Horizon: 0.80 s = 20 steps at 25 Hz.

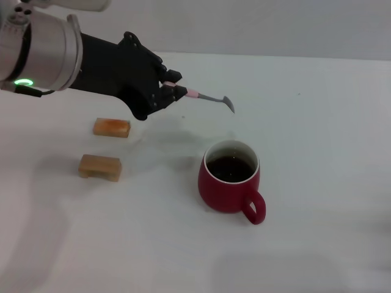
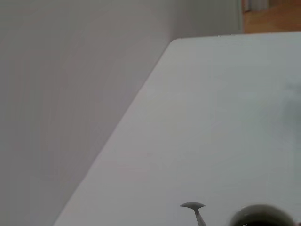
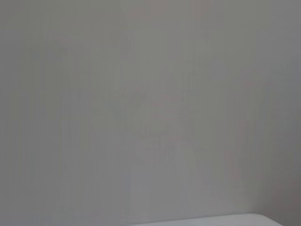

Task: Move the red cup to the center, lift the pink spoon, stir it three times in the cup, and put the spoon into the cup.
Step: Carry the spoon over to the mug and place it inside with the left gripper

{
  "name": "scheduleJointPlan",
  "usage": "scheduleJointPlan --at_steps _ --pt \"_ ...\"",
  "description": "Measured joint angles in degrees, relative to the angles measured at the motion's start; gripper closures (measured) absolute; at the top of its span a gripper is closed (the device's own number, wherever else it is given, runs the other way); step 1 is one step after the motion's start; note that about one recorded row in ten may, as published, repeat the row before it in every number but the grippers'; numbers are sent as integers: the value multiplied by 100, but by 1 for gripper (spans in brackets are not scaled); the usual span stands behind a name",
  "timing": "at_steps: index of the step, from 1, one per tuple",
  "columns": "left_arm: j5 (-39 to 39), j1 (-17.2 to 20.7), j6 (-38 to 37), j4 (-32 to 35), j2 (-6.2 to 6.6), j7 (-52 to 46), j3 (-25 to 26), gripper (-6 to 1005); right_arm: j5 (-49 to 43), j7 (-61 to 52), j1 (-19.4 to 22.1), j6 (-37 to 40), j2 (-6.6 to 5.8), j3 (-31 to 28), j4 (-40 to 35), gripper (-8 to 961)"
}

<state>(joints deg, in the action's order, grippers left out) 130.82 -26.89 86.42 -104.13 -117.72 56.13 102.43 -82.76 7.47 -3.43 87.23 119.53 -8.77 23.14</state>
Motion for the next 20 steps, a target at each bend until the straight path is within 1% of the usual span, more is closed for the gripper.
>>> scheduleJointPlan --at_steps 2,6,20 --pt "-123 -17 186 -22 0 39 120 812 1 0 -4 -12 0 -1 -5 954" --pt "-181 -19 444 -155 -3 47 202 811 5 0 -13 -25 0 17 -5 954" --pt "-141 26 982 -425 -11 -14 176 809 6 0 3 -85 9 42 -2 954"
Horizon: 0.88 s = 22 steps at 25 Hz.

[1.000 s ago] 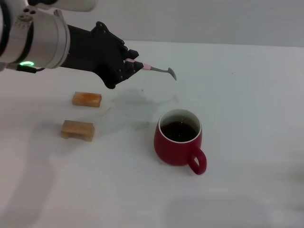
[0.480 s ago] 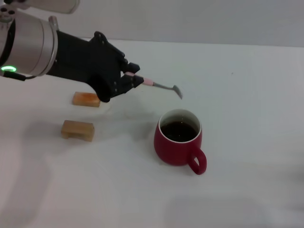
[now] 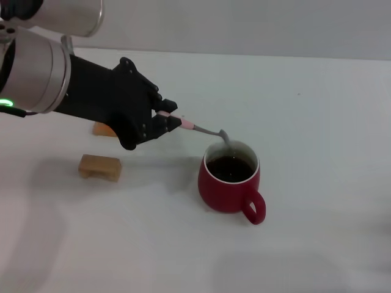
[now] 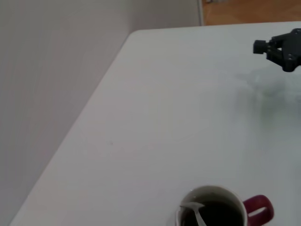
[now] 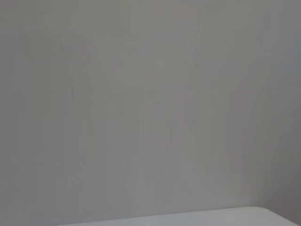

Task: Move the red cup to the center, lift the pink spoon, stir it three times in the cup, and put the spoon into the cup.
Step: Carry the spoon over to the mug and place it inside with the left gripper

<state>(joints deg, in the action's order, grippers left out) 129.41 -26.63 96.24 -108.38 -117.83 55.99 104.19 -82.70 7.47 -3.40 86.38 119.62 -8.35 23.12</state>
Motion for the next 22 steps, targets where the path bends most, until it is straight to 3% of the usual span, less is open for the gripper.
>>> scheduleJointPlan --at_steps 22 --pt "275 -31 -462 790 -23 126 -520 806 -36 0 3 41 0 7 18 954"
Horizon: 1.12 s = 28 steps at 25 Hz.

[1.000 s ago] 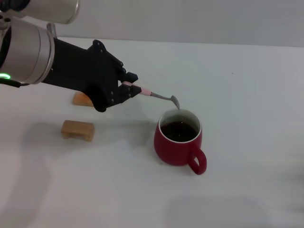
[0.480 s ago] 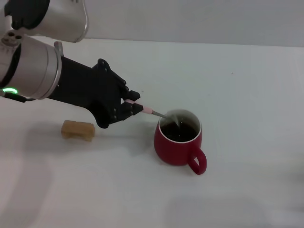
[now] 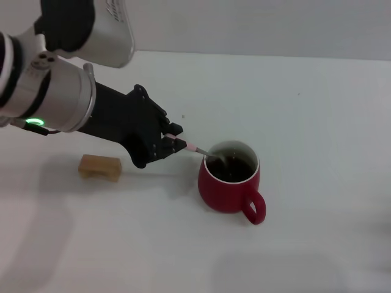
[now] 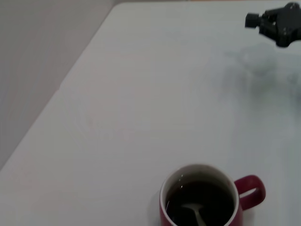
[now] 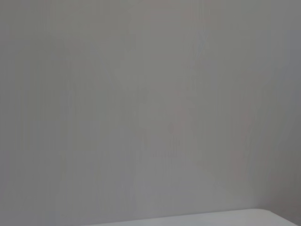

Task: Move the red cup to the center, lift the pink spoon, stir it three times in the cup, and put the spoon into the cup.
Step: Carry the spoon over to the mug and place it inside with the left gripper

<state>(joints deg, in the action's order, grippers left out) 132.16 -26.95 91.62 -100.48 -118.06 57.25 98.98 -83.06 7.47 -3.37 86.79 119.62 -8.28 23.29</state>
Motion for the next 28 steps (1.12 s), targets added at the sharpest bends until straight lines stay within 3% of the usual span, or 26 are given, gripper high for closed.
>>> scheduleJointPlan --at_steps 15,28 --pt "109 -176 -449 619 3 58 -167 804 -9 0 21 15 -1 2 9 953" --pt "108 -327 -921 1010 -3 93 -631 802 -9 0 30 14 -9 2 9 954"
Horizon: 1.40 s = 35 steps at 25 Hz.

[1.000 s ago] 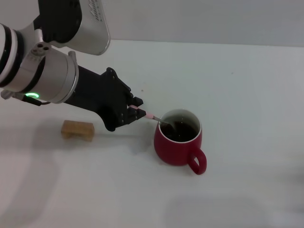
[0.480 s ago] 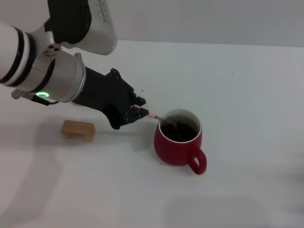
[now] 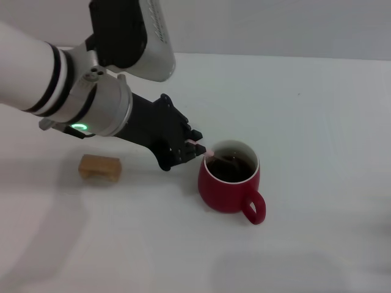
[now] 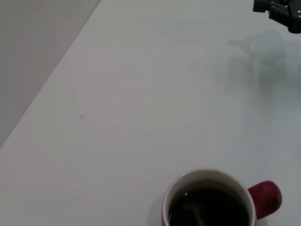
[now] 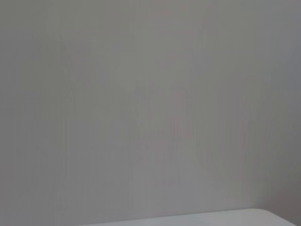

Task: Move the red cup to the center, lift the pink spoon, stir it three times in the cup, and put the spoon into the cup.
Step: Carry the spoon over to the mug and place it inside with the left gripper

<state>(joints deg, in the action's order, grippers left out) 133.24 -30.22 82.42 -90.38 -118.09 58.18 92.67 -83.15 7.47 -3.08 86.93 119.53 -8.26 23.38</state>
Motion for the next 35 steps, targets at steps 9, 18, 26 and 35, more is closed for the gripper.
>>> scheduleJointPlan --at_steps 9,18,26,35 --pt "-93 -21 -89 14 -28 -12 -252 801 0 0 0 -15 5 0 1 955" --pt "-136 164 -20 -214 -25 -84 -456 799 1 0 -16 -33 16 -1 1 953" --pt "-96 271 55 -281 10 -111 -297 798 -11 0 -27 -37 18 0 9 953" --pt "61 213 55 -233 15 -85 -37 797 -17 0 1 -36 17 8 9 953"
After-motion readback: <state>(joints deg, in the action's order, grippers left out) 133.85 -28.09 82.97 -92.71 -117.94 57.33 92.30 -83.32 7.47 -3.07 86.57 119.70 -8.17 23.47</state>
